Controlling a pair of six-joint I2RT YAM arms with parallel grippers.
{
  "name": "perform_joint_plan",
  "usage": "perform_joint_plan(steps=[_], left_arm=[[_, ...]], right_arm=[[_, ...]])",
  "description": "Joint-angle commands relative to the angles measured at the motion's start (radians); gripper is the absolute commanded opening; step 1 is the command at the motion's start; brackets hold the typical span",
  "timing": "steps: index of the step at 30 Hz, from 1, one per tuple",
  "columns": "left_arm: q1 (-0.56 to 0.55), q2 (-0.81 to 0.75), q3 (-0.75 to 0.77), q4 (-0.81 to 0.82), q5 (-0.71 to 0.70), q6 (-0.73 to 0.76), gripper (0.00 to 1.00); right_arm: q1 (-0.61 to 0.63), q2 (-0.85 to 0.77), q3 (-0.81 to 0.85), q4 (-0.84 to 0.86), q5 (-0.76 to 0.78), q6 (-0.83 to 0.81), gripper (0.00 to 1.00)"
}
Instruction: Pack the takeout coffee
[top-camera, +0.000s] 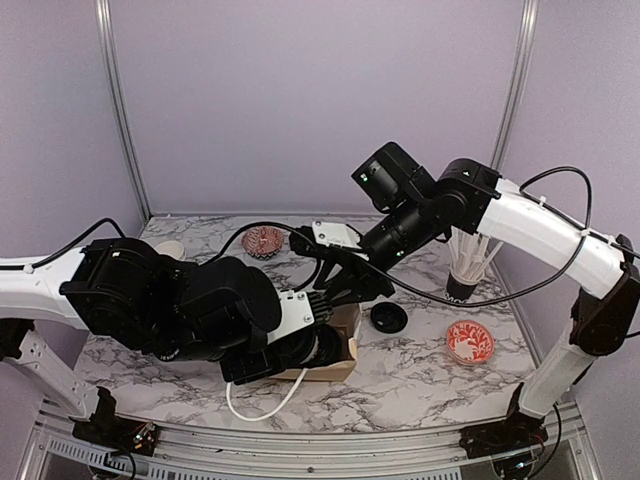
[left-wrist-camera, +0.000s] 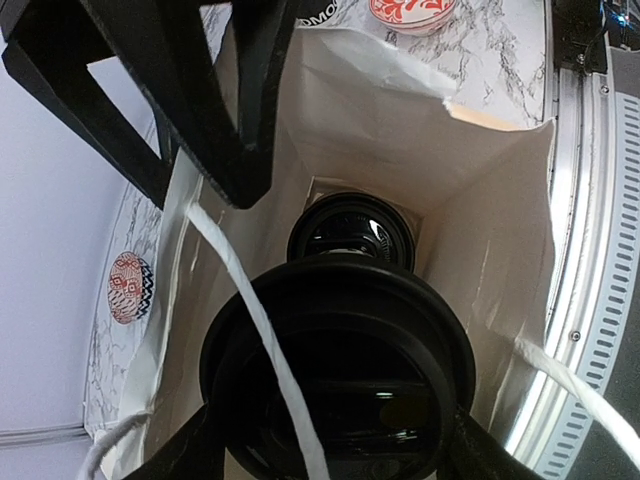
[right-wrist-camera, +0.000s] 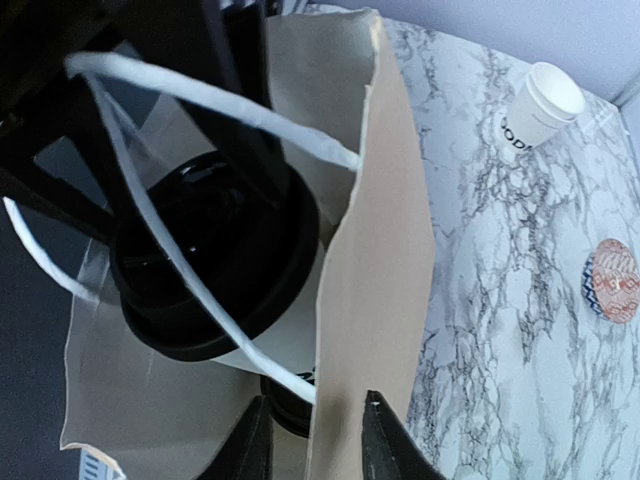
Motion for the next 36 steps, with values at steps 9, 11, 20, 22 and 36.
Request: perform_joint_plan(steps=[9, 11, 20, 22, 36], left_arm=[[-0.001, -0.095, -0.095, -0.038, -0.035, 0.031, 0.59], [0.0, -0.1, -0.103, -0.044, -0.051, 0.045, 0.59], [0.007, -0.1, -0.095, -0.065, -0.068, 0.131, 0.6], [0.011, -0.107, -0.099, -0.068, -0.023, 0.154, 0.6], [0.035, -0.125, -0.069, -0.122, -0.033, 0.185, 0.59]], right_arm=[[0.015, 0.019, 0.071, 0.011, 0.009, -0.04, 0.07], [0.015, 0.019, 0.071, 0.0, -0.019, -0.054, 0.07], [0.018, 0.034, 0.1, -0.074, -0.138, -0.141, 0.08], [0.018, 0.033, 0.103, -0.08, -0.14, -0.149, 0.08], [0.02, 0.062, 0.116, -0.071, -0.068, -0.165, 0.05]])
